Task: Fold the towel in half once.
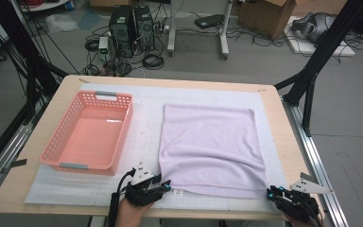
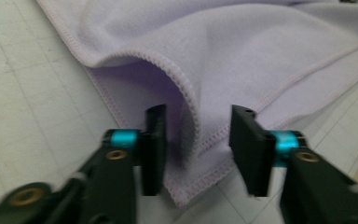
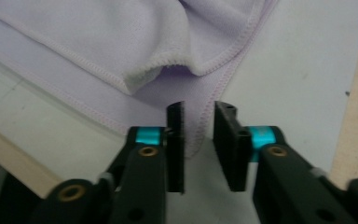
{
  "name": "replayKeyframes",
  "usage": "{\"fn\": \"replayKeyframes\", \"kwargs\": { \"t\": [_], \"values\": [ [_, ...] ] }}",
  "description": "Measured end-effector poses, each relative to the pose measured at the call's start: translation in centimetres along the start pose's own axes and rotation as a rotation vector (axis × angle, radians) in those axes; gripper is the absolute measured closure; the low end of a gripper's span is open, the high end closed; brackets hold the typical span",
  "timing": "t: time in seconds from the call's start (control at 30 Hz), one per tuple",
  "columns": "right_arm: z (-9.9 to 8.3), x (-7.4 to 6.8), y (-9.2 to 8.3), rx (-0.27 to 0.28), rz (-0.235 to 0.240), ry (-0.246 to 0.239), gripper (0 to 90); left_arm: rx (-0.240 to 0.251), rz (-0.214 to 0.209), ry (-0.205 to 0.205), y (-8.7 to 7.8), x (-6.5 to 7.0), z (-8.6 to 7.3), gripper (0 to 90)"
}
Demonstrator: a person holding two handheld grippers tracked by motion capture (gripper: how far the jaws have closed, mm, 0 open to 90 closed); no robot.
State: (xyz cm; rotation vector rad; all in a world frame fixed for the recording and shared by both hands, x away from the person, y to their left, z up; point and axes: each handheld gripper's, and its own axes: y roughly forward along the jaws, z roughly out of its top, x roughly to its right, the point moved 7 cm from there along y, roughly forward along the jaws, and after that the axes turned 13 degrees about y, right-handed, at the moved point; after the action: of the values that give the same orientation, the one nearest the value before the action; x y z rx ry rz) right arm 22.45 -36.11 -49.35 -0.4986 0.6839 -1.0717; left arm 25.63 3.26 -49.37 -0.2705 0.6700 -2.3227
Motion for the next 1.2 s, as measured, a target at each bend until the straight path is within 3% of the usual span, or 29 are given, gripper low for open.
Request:
{"fn": "replayKeyframes", "kwargs": {
  "t": [0.03,0.07,0.17,0.3,0.37,0.43,0.47,0.5,0.57,0.6,0.83,0.93,0.97,1.03,1.07,1.13,1.2],
  "values": [
    [0.0,0.0,-0.1,-0.013,0.007,0.014,81.0,0.000,0.011,0.002,-0.1,0.0,0.0,85.5],
    [0.0,0.1,-0.3,-0.021,0.002,0.020,80.7,-0.002,0.002,-0.005,-0.1,0.0,0.0,86.9],
    [0.3,-0.1,-0.6,-0.012,-0.024,0.013,68.7,0.011,-0.015,-0.013,-0.4,0.0,0.0,87.2],
    [2.2,-1.0,-1.9,0.132,0.035,0.049,62.8,0.040,-0.049,-0.031,-0.8,0.0,0.2,87.0],
    [2.9,-1.6,-2.1,0.167,0.068,0.072,59.4,0.038,-0.059,-0.038,-0.8,0.0,0.1,86.8],
    [3.0,-2.0,-1.1,0.149,0.068,0.066,58.2,0.036,-0.061,-0.043,-0.8,0.0,-0.1,86.8],
    [2.8,-2.0,-0.4,0.127,0.042,0.062,59.1,0.031,-0.065,-0.042,-0.9,0.0,-0.2,86.8],
    [2.5,-1.8,0.3,0.102,0.021,0.065,66.7,0.035,-0.066,-0.048,-1.0,0.0,-0.2,86.9],
    [1.8,-1.6,1.3,0.038,0.034,0.073,82.3,0.036,-0.072,-0.044,-1.2,0.1,-0.3,86.9],
    [1.5,-1.4,1.5,0.018,0.029,0.062,83.8,0.042,-0.078,-0.052,-1.4,0.1,-0.3,86.9],
    [1.4,-1.4,-1.2,0.044,0.048,0.069,84.6,0.076,-0.141,-0.093,-2.5,0.3,-0.4,87.0],
    [1.1,-1.4,-1.9,0.027,0.063,0.085,79.4,0.063,-0.131,-0.077,-2.9,0.4,-0.7,86.9],
    [0.9,-1.3,-1.7,0.021,0.047,0.082,73.9,0.059,-0.121,-0.072,-2.9,0.3,-0.7,84.6],
    [0.8,-0.9,-1.5,0.024,0.021,0.080,65.4,0.066,-0.104,-0.085,-2.9,-0.1,-0.6,59.4],
    [1.0,-0.7,-1.6,0.040,0.020,0.092,63.2,0.088,-0.104,-0.089,-3.0,-0.2,-0.4,56.6],
    [1.5,-0.4,-2.0,0.087,0.021,0.120,61.9,0.103,-0.061,-0.056,-3.3,-0.5,0.1,50.6],
    [1.9,-0.2,-2.3,0.120,0.012,0.126,62.5,0.112,-0.031,-0.056,-3.3,-1.0,0.3,49.3]
  ]
}}
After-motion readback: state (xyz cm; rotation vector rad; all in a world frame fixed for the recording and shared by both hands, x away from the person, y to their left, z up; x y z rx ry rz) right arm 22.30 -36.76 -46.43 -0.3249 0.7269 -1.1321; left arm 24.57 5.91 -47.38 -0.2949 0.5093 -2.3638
